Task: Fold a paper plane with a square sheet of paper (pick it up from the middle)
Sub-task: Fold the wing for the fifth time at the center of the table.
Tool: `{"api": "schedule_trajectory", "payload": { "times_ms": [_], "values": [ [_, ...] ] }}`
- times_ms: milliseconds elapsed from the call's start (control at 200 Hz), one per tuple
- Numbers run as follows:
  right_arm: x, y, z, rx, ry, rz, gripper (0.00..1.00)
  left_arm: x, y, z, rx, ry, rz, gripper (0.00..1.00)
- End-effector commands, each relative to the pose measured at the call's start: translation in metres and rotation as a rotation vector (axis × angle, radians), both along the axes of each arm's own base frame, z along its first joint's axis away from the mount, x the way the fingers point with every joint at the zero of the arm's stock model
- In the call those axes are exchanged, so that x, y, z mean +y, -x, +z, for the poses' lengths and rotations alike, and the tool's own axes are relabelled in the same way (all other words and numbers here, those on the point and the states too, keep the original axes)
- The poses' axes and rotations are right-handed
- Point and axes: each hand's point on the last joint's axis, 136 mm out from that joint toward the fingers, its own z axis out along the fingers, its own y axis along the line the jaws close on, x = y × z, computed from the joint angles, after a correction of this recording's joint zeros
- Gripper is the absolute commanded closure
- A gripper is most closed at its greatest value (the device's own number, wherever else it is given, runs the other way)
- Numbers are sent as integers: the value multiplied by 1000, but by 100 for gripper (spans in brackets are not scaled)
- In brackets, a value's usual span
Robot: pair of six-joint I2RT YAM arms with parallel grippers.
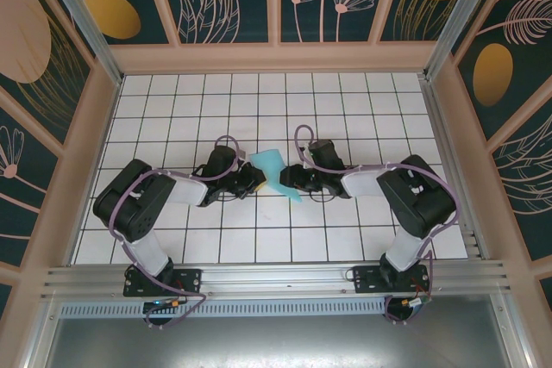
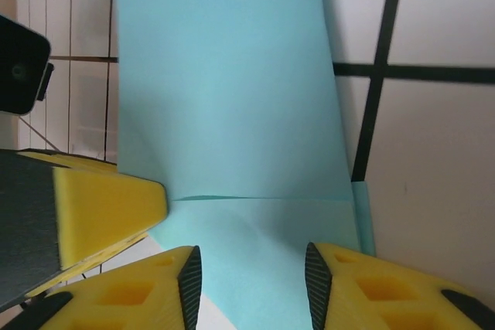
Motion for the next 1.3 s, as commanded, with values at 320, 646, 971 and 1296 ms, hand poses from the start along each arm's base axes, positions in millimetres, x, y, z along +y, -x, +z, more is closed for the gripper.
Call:
{"api": "schedule_trajectory", "payload": {
  "times_ms": [320, 646, 971, 1296],
  "values": [
    [-1, 1, 41, -584, 322, 105, 46, -10, -9, 22, -16, 60, 16, 98],
    [14, 13, 37, -844, 467, 231, 45, -13, -12, 44, -25, 99, 30, 98],
    [22, -2, 17, -927, 598, 217, 47, -14, -13, 46, -18, 101, 31, 99],
    [20, -12, 17, -988, 639, 183, 59, -12, -12, 42, -4, 92, 35, 99]
  ]
}}
